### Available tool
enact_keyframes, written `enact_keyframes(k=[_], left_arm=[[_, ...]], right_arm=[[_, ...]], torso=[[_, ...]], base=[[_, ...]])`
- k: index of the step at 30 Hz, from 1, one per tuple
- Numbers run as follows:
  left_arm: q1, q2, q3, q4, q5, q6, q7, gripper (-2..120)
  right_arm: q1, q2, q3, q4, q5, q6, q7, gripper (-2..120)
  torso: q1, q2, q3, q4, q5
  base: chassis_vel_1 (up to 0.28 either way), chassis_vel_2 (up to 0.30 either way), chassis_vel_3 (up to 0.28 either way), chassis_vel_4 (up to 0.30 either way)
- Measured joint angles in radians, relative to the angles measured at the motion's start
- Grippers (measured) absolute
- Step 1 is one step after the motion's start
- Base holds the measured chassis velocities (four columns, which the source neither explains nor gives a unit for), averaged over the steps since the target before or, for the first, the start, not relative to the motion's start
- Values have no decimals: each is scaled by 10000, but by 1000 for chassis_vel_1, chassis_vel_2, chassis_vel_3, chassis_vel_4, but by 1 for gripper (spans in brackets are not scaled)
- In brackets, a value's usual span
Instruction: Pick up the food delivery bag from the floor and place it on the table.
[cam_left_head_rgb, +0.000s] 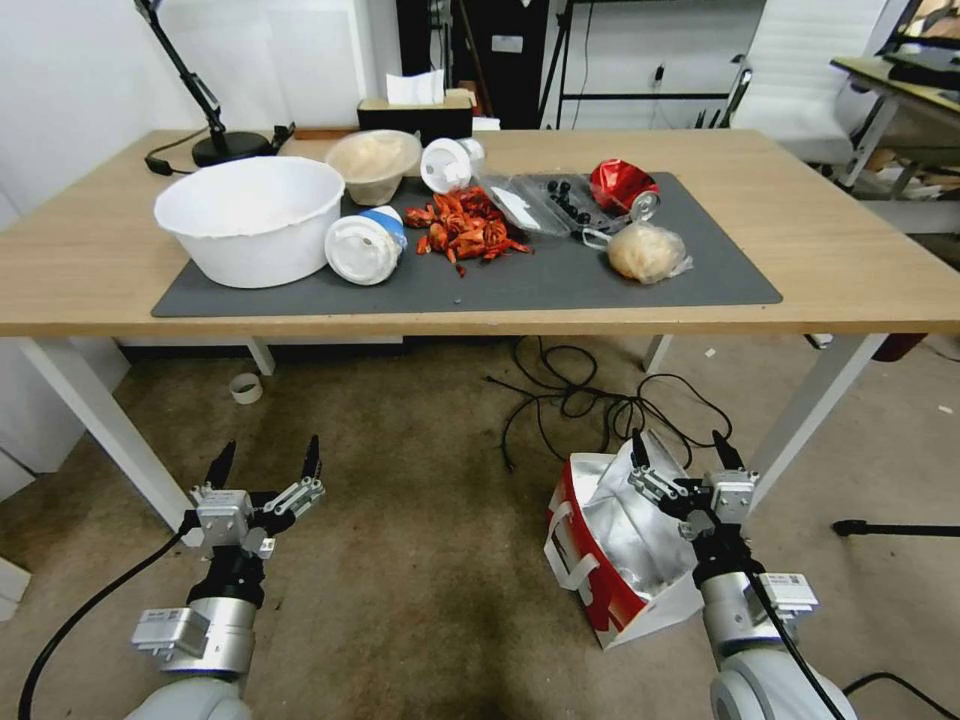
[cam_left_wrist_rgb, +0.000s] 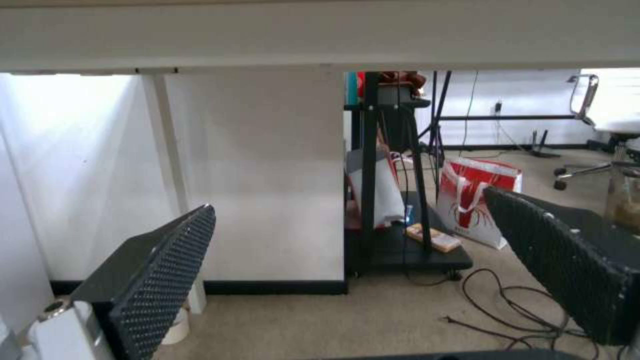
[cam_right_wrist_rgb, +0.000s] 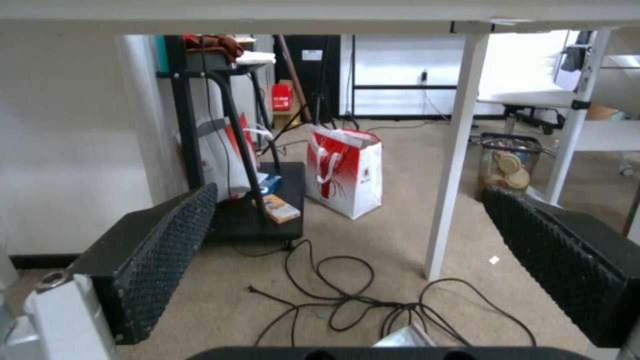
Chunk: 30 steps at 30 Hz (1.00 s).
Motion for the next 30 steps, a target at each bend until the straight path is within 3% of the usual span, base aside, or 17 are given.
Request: enact_keyframes(k=[30], left_arm=[[29, -63, 56, 122, 187, -164, 54, 100]], right_arm=[[-65, 74, -40, -125, -87, 278, -348, 100]], torso=[[-406, -1269, -865, 0, 0]], base=[[0, 0, 0, 0]])
